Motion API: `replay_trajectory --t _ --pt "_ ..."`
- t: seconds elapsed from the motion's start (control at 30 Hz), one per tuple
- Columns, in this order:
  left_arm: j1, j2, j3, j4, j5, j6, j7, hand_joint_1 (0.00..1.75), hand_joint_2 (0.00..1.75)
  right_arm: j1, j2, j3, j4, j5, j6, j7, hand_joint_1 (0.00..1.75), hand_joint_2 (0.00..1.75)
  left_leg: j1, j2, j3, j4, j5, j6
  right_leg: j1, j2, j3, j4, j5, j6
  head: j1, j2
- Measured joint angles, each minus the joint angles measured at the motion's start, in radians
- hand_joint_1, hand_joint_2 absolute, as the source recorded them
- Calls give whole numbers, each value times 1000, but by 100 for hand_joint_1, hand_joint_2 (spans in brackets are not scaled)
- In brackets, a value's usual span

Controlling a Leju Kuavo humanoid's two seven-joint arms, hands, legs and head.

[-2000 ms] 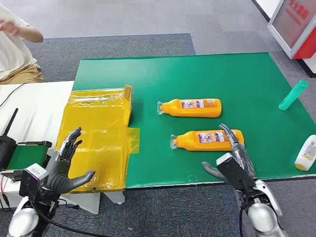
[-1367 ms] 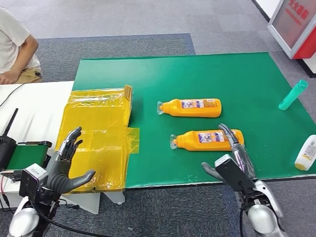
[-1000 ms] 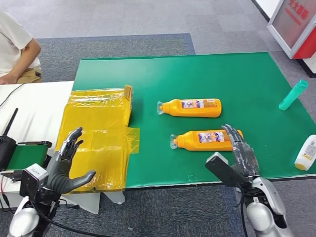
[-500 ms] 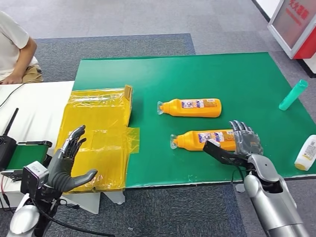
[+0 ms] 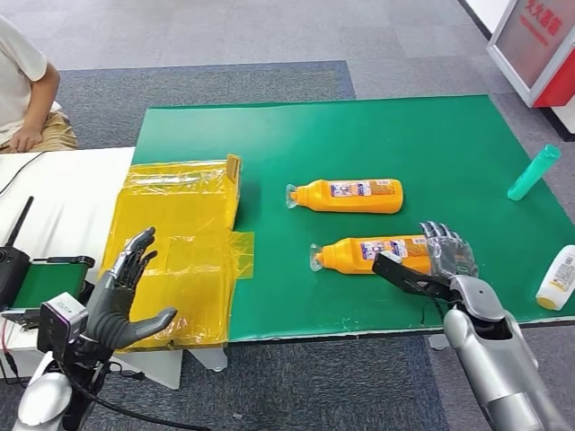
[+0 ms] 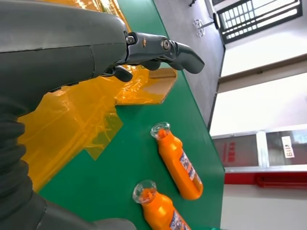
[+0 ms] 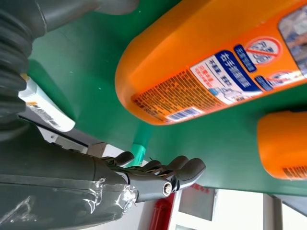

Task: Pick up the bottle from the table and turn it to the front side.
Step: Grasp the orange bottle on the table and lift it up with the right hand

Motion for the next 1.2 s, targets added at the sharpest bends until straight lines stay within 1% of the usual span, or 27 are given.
replay_trajectory --t 0.27,0.4,0.53,0.93,0.97,1.07,1.1,1.2 --pt "1 0 -4 0 5 -18 -3 0 175 -72 0 36 118 72 16 0 0 175 0 0 0 0 0 0 0 0 0 0 0 0 0 0" --pt "1 1 -13 -5 6 -23 -20 0 175 -121 6 79 211 131 30 -13 0 175 0 0 0 0 0 0 0 0 0 0 0 0 0 0" --pt "4 3 -26 -11 9 -31 -27 0 175 -164 28 132 292 172 30 -30 0 175 0 0 0 0 0 0 0 0 0 0 0 0 0 0" --pt "16 6 -62 -17 8 -34 -39 0 175 -252 62 216 432 200 29 -57 0 175 0 0 5 0 1 -1 0 0 4 0 2 -2 0 0" --pt "19 6 -66 -18 8 -34 -41 0 175 -256 64 220 440 200 29 -61 31 175 0 0 5 0 1 -1 0 0 4 0 2 -2 0 0" --pt "27 6 -80 -18 4 -35 -45 0 175 -269 69 233 463 201 27 -74 162 175 0 0 6 0 2 -1 0 1 5 0 4 -2 0 0" --pt "30 6 -85 -18 2 -35 -47 0 175 -271 71 236 471 200 27 -79 175 175 0 0 6 0 2 -1 0 1 5 0 4 -2 0 0" --pt "34 6 -96 -18 0 -33 -50 0 175 -274 76 244 491 194 21 -90 175 175 0 0 6 0 3 0 0 0 5 0 5 -1 0 0"
